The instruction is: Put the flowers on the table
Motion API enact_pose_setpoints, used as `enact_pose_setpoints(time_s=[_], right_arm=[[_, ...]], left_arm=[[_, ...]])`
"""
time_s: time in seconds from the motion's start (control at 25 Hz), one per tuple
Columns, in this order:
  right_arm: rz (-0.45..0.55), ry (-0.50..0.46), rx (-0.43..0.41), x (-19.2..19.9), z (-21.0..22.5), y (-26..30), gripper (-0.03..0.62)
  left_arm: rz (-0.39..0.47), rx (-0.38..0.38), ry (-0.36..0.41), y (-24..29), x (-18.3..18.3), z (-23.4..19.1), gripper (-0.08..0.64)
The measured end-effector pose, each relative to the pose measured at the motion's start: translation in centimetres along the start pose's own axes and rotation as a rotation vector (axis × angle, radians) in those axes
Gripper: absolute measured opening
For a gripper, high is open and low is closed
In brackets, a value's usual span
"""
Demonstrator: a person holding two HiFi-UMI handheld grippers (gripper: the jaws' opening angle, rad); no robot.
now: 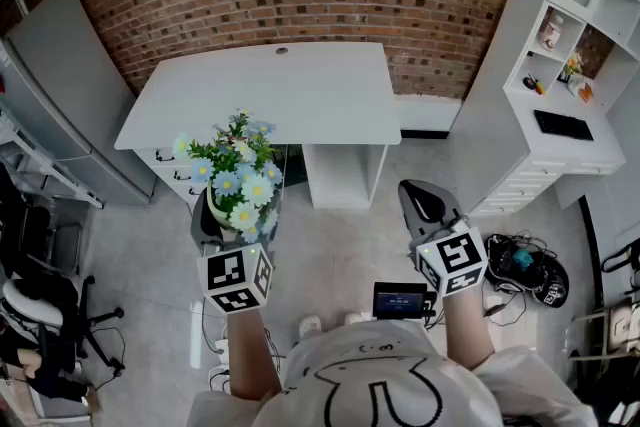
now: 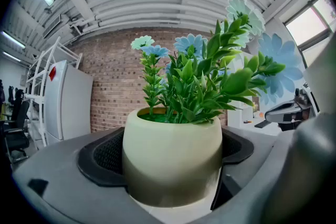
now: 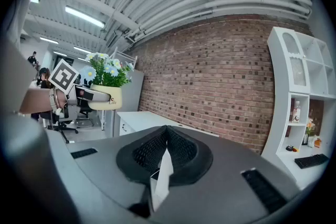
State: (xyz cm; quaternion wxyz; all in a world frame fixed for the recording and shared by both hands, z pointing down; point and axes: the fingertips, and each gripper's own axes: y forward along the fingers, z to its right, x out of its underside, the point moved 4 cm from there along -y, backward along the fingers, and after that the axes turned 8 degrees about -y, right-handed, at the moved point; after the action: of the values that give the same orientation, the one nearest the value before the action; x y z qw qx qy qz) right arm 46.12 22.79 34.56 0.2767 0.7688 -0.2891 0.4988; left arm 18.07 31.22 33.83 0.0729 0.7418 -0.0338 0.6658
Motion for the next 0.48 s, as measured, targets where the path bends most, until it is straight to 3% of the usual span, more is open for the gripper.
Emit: enact_pose_setpoints(time_s=[0.48], right_arm=[[0.004,-0.027,-0.068,1.7,2.2,1.0,0.014]], left_arm=[[0.014,-0.035,0.005,1.1,0.9,3.0,0.514]])
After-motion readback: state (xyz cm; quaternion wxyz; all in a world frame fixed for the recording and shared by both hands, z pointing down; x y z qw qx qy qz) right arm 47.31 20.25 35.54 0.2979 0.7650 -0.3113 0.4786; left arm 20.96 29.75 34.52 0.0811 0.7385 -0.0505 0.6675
